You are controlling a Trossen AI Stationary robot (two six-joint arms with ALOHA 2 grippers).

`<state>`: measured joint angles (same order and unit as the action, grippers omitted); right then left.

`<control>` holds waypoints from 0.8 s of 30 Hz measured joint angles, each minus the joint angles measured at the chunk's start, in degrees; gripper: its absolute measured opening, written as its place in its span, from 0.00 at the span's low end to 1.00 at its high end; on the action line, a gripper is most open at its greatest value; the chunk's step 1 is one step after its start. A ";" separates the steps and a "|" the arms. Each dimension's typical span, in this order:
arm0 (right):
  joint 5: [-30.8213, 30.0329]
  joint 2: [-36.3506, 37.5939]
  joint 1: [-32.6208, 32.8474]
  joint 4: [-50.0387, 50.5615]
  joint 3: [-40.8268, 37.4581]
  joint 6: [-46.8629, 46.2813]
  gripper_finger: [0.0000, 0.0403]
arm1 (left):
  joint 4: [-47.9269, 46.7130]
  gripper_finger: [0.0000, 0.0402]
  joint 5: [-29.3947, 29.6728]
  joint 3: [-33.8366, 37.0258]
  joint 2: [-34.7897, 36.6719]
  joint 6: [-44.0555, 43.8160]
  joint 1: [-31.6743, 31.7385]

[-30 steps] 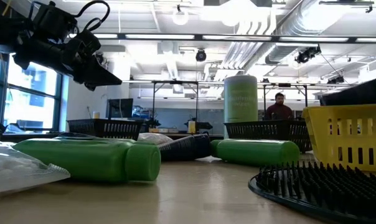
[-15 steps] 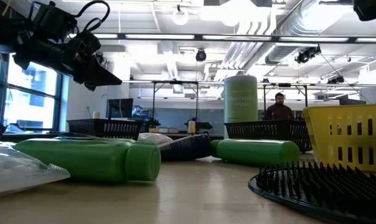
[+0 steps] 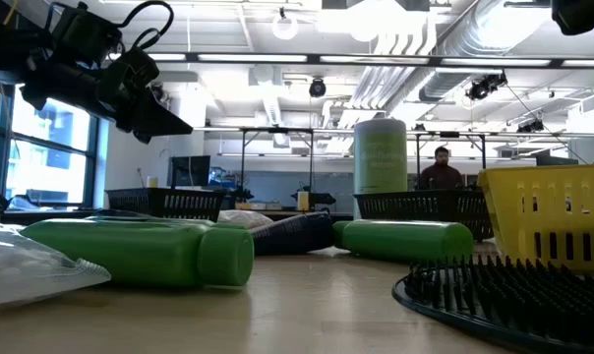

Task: Pick & Place Travel size toiletries
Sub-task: Put the shaving cream tube into the yellow bin

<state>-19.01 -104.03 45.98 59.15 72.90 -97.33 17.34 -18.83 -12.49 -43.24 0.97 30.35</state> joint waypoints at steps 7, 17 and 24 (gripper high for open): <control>1.87 2.11 -1.52 1.66 0.00 2.95 0.26 | 0.02 0.00 -0.01 0.00 0.00 0.00 0.02; 1.08 7.92 -6.32 0.54 0.00 9.37 0.15 | 0.07 0.00 0.00 0.00 -0.02 0.20 0.02; -3.47 8.66 -10.14 -8.56 0.00 21.78 0.10 | 0.07 0.00 0.00 0.00 0.00 0.22 0.00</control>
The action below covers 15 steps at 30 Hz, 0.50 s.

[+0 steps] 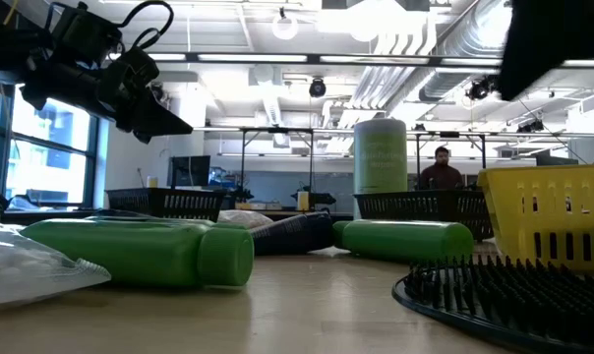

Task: Pick & Place Travel size toiletries
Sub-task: Put the shaving cream tube into the yellow bin

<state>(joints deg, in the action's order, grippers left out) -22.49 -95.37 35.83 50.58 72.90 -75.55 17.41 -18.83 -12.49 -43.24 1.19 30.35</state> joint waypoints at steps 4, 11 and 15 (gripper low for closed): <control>-0.10 0.00 -2.53 -7.35 0.00 8.37 0.10 | 0.02 0.00 0.00 0.00 0.00 0.00 0.01; -2.48 0.00 -6.71 -20.69 0.00 25.04 0.10 | 0.02 0.00 0.00 0.00 0.00 0.00 0.01; -2.48 0.00 -8.97 -25.44 0.00 33.01 0.10 | 0.02 0.00 0.00 0.01 0.00 0.00 0.00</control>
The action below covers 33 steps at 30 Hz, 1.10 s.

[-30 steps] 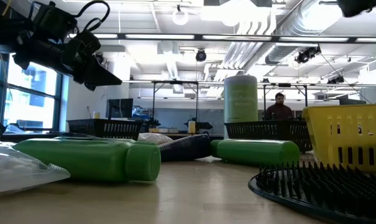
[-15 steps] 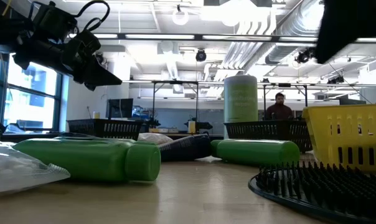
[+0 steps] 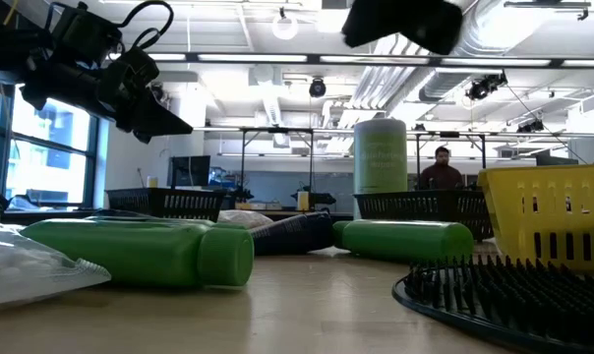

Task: Pick & Place Travel size toiletries
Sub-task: Put the shaving cream tube into the yellow bin

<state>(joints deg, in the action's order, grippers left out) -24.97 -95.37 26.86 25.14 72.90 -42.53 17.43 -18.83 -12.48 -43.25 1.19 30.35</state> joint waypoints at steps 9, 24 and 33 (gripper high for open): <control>0.00 -0.14 -3.70 -1.00 0.00 6.75 0.10 | 0.00 0.00 0.00 -0.01 0.00 0.00 0.01; 2.75 -3.58 -5.10 -1.77 0.00 11.32 0.21 | -0.01 0.00 0.02 -0.01 -0.02 0.00 0.02; 3.76 -3.58 -5.24 -3.91 -0.02 12.38 0.55 | -0.04 0.00 0.01 0.00 -0.02 0.00 0.00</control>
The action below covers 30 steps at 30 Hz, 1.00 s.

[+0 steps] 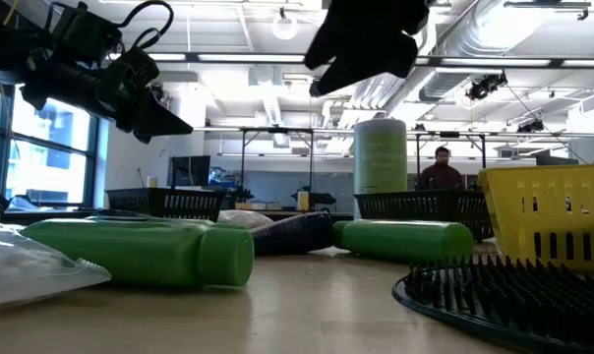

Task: Pick & Place Travel size toiletries
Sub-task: Put the shaving cream tube into the yellow bin

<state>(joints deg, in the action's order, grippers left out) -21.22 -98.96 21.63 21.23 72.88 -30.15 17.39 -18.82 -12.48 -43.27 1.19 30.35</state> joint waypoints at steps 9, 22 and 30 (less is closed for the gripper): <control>0.46 0.00 -0.30 -5.25 0.00 1.18 0.66 | 0.00 0.00 0.00 0.01 0.00 0.00 0.00; 4.32 -4.66 -1.51 -5.54 0.04 4.96 0.64 | 0.00 0.00 0.01 0.01 0.00 0.00 0.01; 5.25 -10.88 -1.97 -5.77 0.02 5.42 0.64 | 0.02 0.00 -0.01 0.00 0.00 0.00 0.02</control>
<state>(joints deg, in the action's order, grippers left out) -15.97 -109.83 19.66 15.46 72.90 -24.73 17.41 -18.83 -12.48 -43.26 1.19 30.37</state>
